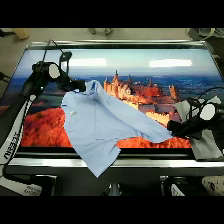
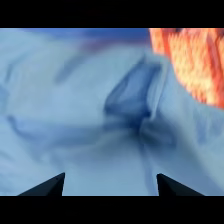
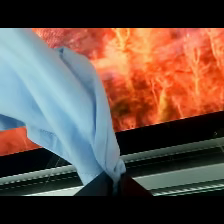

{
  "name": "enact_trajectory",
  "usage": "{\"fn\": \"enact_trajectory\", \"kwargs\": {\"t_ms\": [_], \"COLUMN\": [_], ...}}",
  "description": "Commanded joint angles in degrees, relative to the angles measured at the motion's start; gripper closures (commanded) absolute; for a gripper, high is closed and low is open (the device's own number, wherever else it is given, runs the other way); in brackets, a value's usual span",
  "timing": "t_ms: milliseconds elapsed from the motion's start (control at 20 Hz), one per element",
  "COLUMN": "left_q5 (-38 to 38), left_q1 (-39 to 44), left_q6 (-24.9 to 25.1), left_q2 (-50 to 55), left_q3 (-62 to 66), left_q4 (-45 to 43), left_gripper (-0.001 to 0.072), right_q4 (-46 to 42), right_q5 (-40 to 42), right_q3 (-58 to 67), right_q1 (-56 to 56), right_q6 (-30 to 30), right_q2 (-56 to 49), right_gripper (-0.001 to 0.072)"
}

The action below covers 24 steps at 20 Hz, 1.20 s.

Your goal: Fold the shirts.

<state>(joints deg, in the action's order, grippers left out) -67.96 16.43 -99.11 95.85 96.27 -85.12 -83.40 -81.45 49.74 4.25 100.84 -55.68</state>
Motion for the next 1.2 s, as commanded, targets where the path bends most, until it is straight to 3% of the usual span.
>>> {"fn": "enact_trajectory", "kwargs": {"t_ms": [0, 100, 250, 400, 500, 850, 950, 1050, 1100, 1150], "left_q5": [-17.6, -15.9, -7.7, 1.6, 6.2, 22.5, 27.2, 29.1, 29.2, 29.3], "left_q1": [-1.6, -5.1, -9.4, -10.0, -10.0, -3.7, -1.9, -1.3, -1.4, -1.4], "left_q6": [5.7, 6.2, 6.1, 1.3, -1.7, -1.8, -4.3, -6.2, -6.3, -5.8], "left_q2": [0.4, -7.4, -23.9, -39.5, -45.5, -45.0, -43.0, -40.9, -40.4, -40.6], "left_q3": [-1.8, -11.6, -38.3, -62.7, -72.2, -79.5, -79.5, -79.4, -79.2, -78.7], "left_q4": [1.2, 7.8, 19.9, 25.5, 27.8, 36.3, 37.2, 37.2, 37.2, 37.2], "left_gripper": [0.0037, 0.0037, 0.0037, 0.0037, 0.0038, 0.0045, 0.0114, 0.0115, 0.0275, 0.0623], "right_q4": [1.2, 1.1, 1.2, 4.1, 6.3, 7.8, 8.5, 9.4, 9.9, 10.5], "right_q5": [1.9, 2.0, 2.7, 4.3, 5.1, 5.0, 5.0, 4.9, 4.9, 5.0], "right_q3": [-2.6, -2.6, -2.6, -2.6, -2.6, -2.6, -2.6, -2.6, -2.6, -2.5], "right_q1": [0.0, 0.0, 0.0, 0.0, 0.0, 0.0, 0.0, 0.0, 0.0, 0.0], "right_q6": [-1.1, -2.6, -4.0, -4.0, -4.0, -4.0, -4.0, -4.0, -4.0, -4.0], "right_q2": [0.0, 0.0, 0.0, 0.0, 0.0, 0.0, 0.0, 0.0, 0.0, 0.0], "right_gripper": [0.0688, 0.0688, 0.0688, 0.0688, 0.0688, 0.0688, 0.0688, 0.0688, 0.0688, 0.0688]}}
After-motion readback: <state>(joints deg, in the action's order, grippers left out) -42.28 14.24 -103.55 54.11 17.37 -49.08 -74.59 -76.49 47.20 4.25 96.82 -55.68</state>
